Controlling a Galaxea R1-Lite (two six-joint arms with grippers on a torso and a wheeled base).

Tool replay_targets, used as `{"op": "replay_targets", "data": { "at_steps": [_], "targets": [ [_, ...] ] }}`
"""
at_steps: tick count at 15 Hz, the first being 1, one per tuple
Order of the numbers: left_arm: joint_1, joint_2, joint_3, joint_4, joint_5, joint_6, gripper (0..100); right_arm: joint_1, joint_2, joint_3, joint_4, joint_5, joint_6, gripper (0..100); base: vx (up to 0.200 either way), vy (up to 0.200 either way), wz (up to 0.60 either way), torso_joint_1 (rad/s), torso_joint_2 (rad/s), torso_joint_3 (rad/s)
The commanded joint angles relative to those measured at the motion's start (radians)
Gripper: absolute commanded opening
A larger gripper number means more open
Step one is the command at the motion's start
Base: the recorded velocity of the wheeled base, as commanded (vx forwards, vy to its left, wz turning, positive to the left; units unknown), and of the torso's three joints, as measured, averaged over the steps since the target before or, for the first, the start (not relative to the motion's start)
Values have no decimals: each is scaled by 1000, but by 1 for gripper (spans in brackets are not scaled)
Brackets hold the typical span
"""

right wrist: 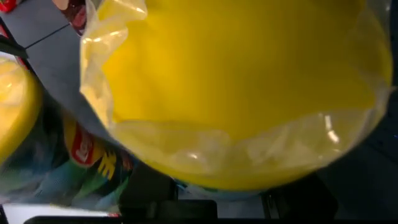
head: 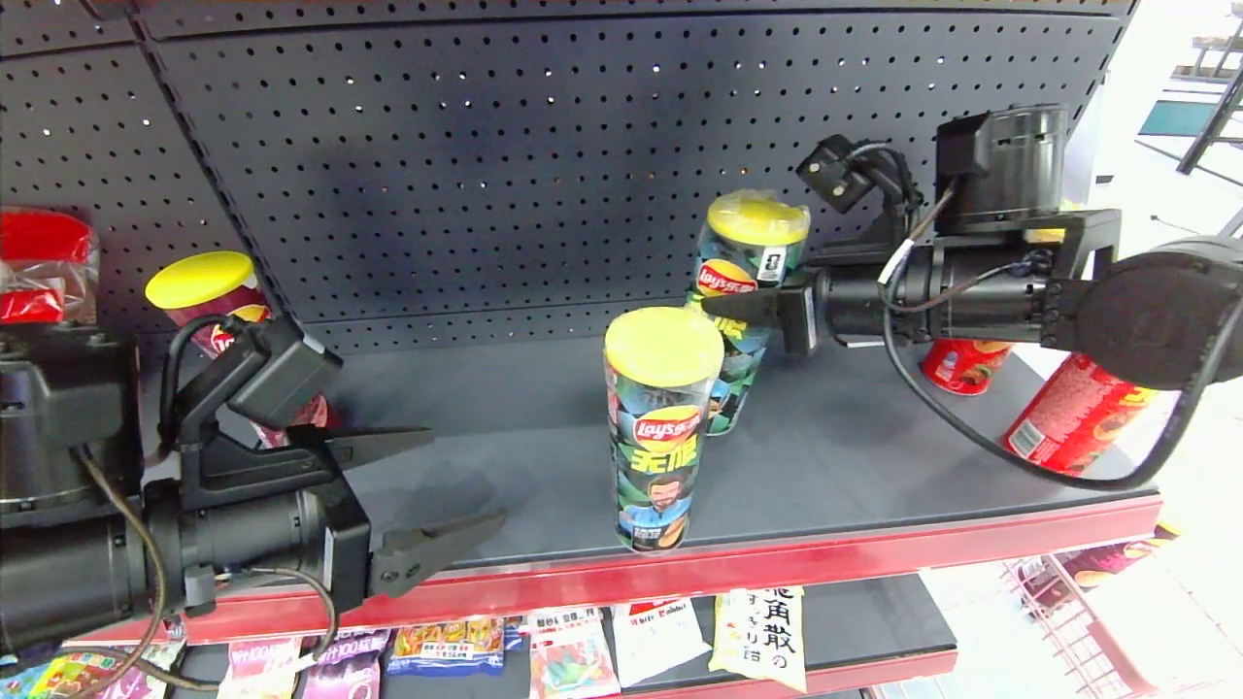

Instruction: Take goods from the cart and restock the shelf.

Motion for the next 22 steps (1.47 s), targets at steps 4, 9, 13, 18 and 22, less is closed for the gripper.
{"op": "replay_targets", "data": {
  "at_steps": [4, 9, 13, 18, 22],
  "targets": [
    [21, -58, 14, 1, 7, -12, 100, 45, 114, -79, -2, -1, -4, 0, 0, 0, 0, 0, 0, 0],
    [21, -66, 20, 1, 7, -12, 100, 60, 163, -135, 0, 0, -4, 0, 0, 0, 0, 0, 0, 0],
    [21, -64, 19, 4, 6, -12, 100, 59, 165, -134, 0, 0, -4, 0, 0, 0, 0, 0, 0, 0],
    [21, -64, 19, 4, 7, -12, 100, 60, 160, -125, 0, 0, -8, 100, 0, 0, 0, 0, 0, 0],
    [21, -63, 20, 4, 7, -12, 100, 59, 110, -68, -2, -1, -10, 100, 0, 0, 0, 0, 0, 0]
  ]
}}
